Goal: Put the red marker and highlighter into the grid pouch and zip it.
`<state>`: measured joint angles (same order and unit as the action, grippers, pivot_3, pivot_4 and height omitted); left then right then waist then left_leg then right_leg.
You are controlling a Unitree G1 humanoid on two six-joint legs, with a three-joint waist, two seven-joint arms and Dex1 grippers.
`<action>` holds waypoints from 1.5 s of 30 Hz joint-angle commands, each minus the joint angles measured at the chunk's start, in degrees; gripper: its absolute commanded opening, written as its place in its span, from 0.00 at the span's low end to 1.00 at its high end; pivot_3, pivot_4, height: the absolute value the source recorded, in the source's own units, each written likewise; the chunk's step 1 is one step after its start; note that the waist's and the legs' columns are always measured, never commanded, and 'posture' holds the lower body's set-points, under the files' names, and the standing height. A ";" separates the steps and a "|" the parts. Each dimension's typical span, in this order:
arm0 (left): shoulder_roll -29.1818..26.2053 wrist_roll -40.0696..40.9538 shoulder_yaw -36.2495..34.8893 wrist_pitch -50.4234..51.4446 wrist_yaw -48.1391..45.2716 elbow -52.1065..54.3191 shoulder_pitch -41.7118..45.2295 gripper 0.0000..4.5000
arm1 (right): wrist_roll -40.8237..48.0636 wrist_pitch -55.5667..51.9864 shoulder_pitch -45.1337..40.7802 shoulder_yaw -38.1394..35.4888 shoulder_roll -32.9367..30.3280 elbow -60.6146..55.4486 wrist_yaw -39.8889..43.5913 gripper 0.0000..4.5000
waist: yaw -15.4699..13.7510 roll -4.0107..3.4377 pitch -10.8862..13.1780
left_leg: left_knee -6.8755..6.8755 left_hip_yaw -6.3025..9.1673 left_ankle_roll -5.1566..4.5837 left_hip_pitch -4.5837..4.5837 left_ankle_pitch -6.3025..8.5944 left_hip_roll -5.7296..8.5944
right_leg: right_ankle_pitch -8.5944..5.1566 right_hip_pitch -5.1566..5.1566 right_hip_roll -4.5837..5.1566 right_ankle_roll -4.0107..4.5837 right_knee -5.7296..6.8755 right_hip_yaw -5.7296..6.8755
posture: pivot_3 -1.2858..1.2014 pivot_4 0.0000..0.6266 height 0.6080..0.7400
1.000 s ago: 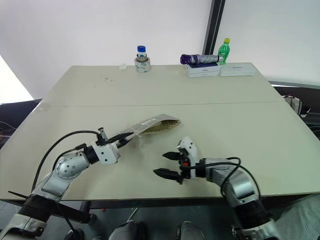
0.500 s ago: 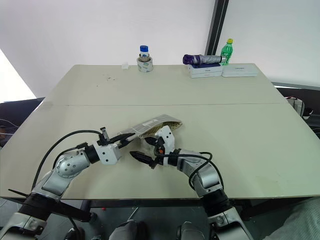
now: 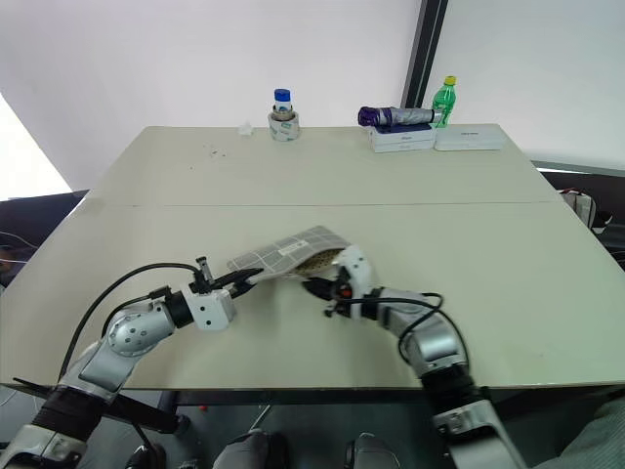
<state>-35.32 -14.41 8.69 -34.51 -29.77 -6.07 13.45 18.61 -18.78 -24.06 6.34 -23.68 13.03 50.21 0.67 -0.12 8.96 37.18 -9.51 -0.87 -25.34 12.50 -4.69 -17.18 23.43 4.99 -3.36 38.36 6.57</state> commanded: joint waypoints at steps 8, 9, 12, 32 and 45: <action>-1.83 3.93 -1.56 -1.89 -1.05 -0.85 0.00 0.00 | -3.96 12.85 -6.72 -8.75 -11.74 17.34 1.70 0.02 | 0.27 -0.02 0.01 | -0.05 -0.07 0.02 0.04 -0.01 -0.06 | 0.00 0.02 -0.04 0.00 0.00 -0.02 | 0.52 0.24 1.00; -1.87 5.36 -1.38 -1.53 -2.21 -1.45 0.47 0.00 | -3.12 13.18 -6.41 -9.25 -11.31 16.82 2.00 0.02 | 0.23 -0.02 0.01 | -0.06 -0.07 0.03 0.04 -0.02 -0.06 | 0.00 0.02 -0.05 -0.01 0.01 -0.01 | 0.52 0.24 1.00; -0.95 12.83 -1.40 2.32 -7.10 -2.84 2.16 0.08 | -0.57 11.92 -5.35 -10.29 -9.94 14.52 2.78 0.07 | 0.03 -0.03 0.02 | -0.04 -0.10 0.04 0.04 -0.03 -0.06 | 0.00 0.02 -0.04 -0.01 0.00 -0.02 | 0.52 0.24 1.00; -6.86 47.20 -26.65 36.28 -14.78 14.20 -18.31 1.00 | 5.89 8.48 1.04 -16.94 -15.26 1.54 8.98 0.99 | 0.19 -0.07 0.06 | -0.03 0.01 0.06 0.05 -0.04 -0.05 | -0.01 -0.02 0.01 -0.02 -0.01 -0.05 | 0.52 0.24 1.00; -5.73 45.00 -45.06 36.37 -14.73 8.51 -32.00 1.00 | 5.80 13.59 13.25 -24.62 -22.83 2.41 14.92 0.99 | 0.03 0.00 0.07 | -0.03 0.16 0.21 0.10 0.13 -0.05 | -0.12 0.05 0.15 0.29 -0.31 -0.02 | 0.52 0.24 1.00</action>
<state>-41.31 31.05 -34.52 3.36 -44.71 2.32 -19.19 25.07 -8.14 -11.00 -17.15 -45.96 14.66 64.63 0.71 -0.12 9.03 37.15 -9.35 -0.67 -25.24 12.63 -4.74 -17.30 23.48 5.15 -3.08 38.04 6.56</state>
